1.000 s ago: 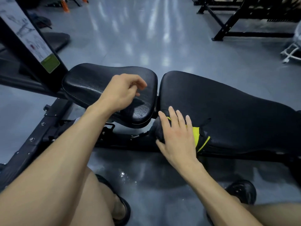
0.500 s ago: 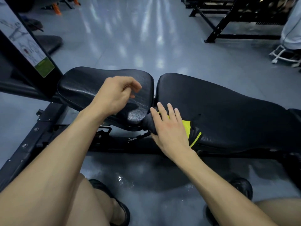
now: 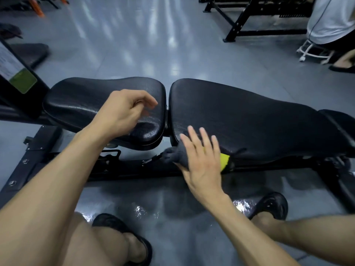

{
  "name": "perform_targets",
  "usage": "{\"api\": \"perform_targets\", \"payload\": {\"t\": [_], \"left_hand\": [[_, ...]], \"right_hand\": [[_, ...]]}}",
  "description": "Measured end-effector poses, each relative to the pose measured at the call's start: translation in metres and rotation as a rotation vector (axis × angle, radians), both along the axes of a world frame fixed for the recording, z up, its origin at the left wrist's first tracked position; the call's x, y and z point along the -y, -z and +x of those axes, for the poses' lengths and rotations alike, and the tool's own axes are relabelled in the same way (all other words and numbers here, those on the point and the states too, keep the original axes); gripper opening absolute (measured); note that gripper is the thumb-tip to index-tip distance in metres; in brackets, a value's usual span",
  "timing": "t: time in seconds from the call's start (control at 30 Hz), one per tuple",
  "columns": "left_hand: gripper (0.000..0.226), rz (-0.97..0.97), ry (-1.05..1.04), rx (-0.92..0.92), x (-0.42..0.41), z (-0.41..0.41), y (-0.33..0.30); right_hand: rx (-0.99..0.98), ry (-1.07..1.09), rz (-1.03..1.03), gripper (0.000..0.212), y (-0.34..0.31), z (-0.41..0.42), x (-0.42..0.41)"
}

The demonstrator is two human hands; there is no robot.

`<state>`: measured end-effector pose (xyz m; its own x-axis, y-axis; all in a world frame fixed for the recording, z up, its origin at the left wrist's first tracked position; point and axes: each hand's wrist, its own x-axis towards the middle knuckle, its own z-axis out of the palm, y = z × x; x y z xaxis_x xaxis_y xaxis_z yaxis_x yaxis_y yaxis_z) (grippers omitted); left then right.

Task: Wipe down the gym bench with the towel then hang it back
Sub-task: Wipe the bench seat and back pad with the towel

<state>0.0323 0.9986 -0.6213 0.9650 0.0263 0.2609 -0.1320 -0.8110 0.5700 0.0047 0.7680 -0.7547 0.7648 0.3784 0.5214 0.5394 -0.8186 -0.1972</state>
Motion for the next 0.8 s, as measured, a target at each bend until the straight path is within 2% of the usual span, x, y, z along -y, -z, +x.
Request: {"api": "perform_targets", "payload": {"t": [0.1,0.2,0.37,0.5,0.6,0.7,0.8], "left_hand": [[0.038,-0.022,0.003,-0.021,0.003,0.0,0.002],[0.039,-0.039,0.001,-0.027,0.003,0.003,0.003],[0.039,-0.04,0.011,-0.007,0.014,0.011,0.004],[0.04,-0.015,0.047,-0.014,0.033,0.016,0.007],[0.042,-0.046,0.063,-0.059,0.047,0.019,0.011],[0.043,0.001,0.072,-0.086,0.061,0.019,0.014],[0.042,0.067,0.088,-0.093,0.084,0.019,0.011]], "right_hand": [[0.009,0.006,-0.105,0.082,-0.014,0.01,-0.041],[0.035,-0.081,-0.116,0.08,-0.003,0.014,-0.007],[-0.066,0.059,0.182,0.07,0.022,0.016,0.083],[-0.216,0.232,0.511,0.064,0.026,0.012,0.095],[-0.24,0.283,0.644,0.063,0.025,0.006,0.092],[-0.207,0.313,0.663,0.057,0.017,-0.002,0.074],[-0.127,0.239,0.515,0.06,0.01,-0.008,0.034]]}}
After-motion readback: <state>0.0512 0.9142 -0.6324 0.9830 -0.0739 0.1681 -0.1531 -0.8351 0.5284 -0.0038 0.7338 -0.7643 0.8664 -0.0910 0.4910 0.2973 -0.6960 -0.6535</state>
